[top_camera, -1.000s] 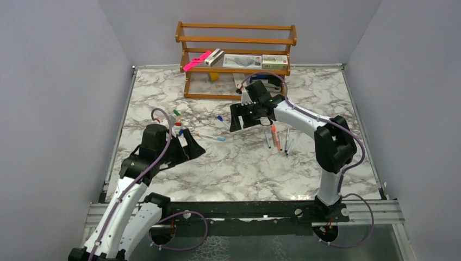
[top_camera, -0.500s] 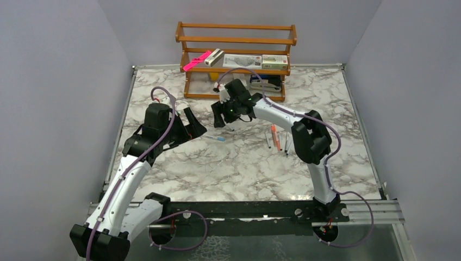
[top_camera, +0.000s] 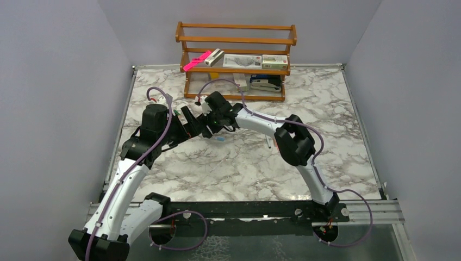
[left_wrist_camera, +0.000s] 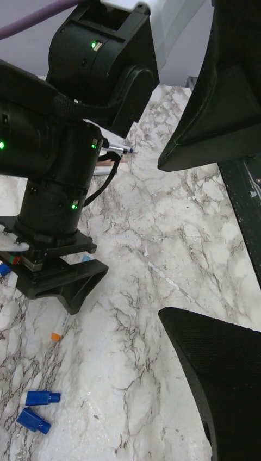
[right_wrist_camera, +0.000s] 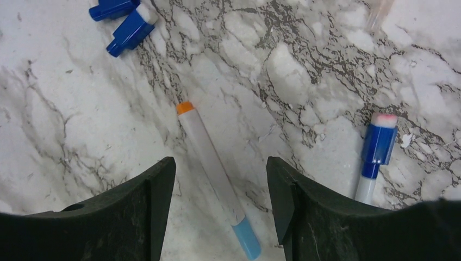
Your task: Open the pen caps
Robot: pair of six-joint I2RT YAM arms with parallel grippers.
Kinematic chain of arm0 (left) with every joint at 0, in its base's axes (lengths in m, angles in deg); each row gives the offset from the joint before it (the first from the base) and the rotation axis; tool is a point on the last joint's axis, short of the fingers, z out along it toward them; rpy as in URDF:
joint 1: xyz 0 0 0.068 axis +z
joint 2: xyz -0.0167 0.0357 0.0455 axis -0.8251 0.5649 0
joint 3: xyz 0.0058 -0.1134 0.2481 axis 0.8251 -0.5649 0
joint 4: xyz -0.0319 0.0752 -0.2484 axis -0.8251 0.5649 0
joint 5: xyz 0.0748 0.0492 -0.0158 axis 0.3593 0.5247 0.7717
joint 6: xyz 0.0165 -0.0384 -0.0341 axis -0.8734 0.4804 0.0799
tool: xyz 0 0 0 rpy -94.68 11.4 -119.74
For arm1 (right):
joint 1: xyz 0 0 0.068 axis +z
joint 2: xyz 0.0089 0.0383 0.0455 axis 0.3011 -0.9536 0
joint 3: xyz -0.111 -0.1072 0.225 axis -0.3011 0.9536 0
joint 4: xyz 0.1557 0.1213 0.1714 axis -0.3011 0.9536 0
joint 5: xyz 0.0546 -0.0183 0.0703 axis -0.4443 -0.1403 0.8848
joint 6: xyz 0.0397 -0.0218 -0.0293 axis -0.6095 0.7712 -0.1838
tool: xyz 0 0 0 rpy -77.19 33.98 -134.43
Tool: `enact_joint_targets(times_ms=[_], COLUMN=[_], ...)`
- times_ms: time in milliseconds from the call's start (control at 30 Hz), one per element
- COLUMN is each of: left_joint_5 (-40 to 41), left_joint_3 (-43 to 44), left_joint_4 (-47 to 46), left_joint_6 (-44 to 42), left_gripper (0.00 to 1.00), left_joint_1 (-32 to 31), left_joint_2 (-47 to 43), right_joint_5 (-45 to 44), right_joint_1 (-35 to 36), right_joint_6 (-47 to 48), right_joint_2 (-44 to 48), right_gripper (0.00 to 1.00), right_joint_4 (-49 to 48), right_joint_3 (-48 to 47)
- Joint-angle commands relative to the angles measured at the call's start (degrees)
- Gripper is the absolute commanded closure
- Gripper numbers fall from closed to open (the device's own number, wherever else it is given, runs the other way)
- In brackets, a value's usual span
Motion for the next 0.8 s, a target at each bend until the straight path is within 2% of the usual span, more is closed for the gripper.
enact_joint_targets(times_ms=[0,333,567,667,767], left_joint_5=[-0.05,-1.54,-2.92,-3.72,-4.27], left_joint_3=[-0.23,-0.94,0.37,0.40,0.38], left_joint_4=[-1.04,-0.36,1.78,2.89,3.52], left_joint_6=[-0.26,-0.60,0.43,0.97,1.18], left_gripper=[0.01,0.01,0.01,0.01,0.01], left_joint_1=[-0.12,-0.12,-0.12,-0.12,-0.11], left_joint_2=[-0.82,-1.84,-3.30,-4.47,-5.63], right_joint_5=[-7.00,-10.03,-12.15,-13.49,-14.43], right_joint_1=[1.81,3.87,4.71,4.65,4.71], right_joint_6=[2.47,4.99,4.34,2.68,0.38], right_joint_2=[-3.60,-3.94,-3.21,-1.07,3.05], right_gripper=[0.38,0.42,0.71,0.80,0.83], right_joint_4=[0.54,0.72,4.28,5.75,5.20], right_joint_3=[-4.03,-1.87,0.49,3.49,9.19])
